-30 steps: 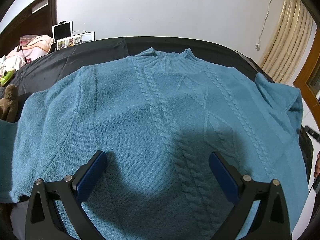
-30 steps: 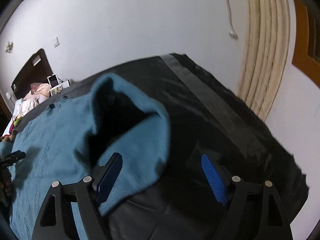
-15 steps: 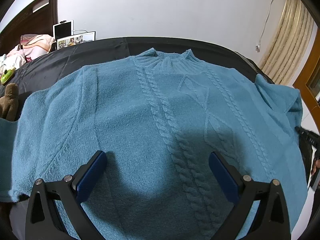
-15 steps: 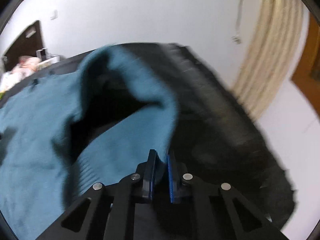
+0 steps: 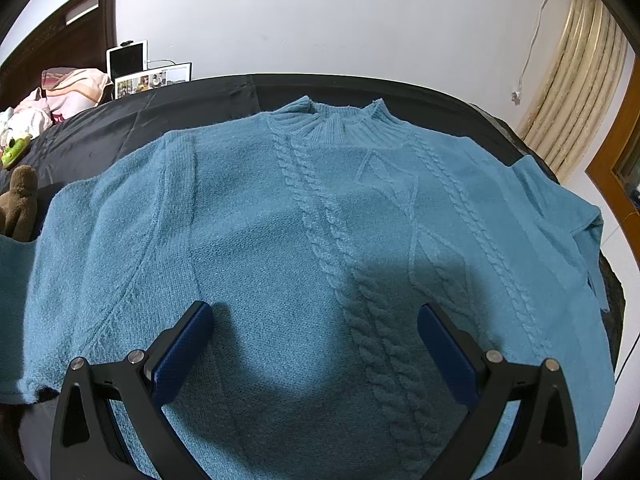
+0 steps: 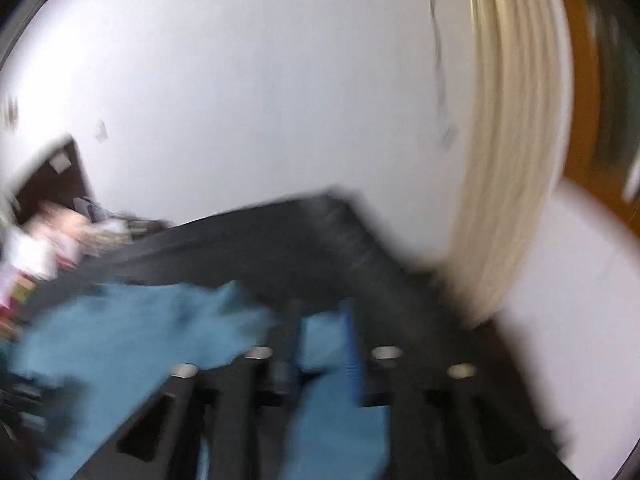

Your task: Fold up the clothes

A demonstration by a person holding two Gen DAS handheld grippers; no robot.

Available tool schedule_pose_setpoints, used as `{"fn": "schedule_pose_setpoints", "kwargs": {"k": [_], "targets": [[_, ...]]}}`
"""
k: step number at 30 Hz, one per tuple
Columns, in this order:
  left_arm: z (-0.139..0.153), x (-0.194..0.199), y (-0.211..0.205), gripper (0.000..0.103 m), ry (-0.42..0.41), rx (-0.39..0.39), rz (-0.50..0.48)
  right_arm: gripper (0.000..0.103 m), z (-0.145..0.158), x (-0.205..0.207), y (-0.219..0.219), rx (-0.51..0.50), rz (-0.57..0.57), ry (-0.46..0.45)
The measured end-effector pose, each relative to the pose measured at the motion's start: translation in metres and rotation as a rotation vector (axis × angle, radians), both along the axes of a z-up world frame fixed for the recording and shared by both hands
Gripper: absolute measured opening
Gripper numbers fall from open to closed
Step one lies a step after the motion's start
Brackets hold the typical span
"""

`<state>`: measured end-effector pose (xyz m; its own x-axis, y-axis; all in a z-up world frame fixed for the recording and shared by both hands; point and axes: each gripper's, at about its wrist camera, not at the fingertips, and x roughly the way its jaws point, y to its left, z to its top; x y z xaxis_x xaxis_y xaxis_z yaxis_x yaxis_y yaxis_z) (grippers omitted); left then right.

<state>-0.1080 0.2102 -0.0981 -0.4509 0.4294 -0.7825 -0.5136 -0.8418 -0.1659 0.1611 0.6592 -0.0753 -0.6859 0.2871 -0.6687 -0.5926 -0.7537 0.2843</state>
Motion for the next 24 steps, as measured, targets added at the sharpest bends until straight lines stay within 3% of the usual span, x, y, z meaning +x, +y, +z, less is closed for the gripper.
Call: {"fn": "schedule_pose_setpoints", "kwargs": {"k": [1,2,4,20,24], "targets": [[0.0,0.0,0.0,0.102,-0.001,0.002,0.0,0.096,0.002,0.001,0.003,-0.045,0.004,0.031],[0.0,0.0,-0.001,0.102,-0.001,0.003,0.0,0.099,0.004,0.001,0.006,-0.09,0.008,0.062],[0.0,0.0,0.0,0.102,0.0,0.002,0.0,0.099,0.007,0.002,0.012,-0.176,0.013,0.117],[0.0,-0.001,0.001,0.102,0.003,-0.006,0.002,0.099,-0.055,-0.032,0.04,-0.564,-0.1,0.154],[0.0,0.0,0.002,0.102,0.004,-0.008,0.001,0.097,-0.063,-0.046,0.046,-0.568,-0.109,0.138]]}}
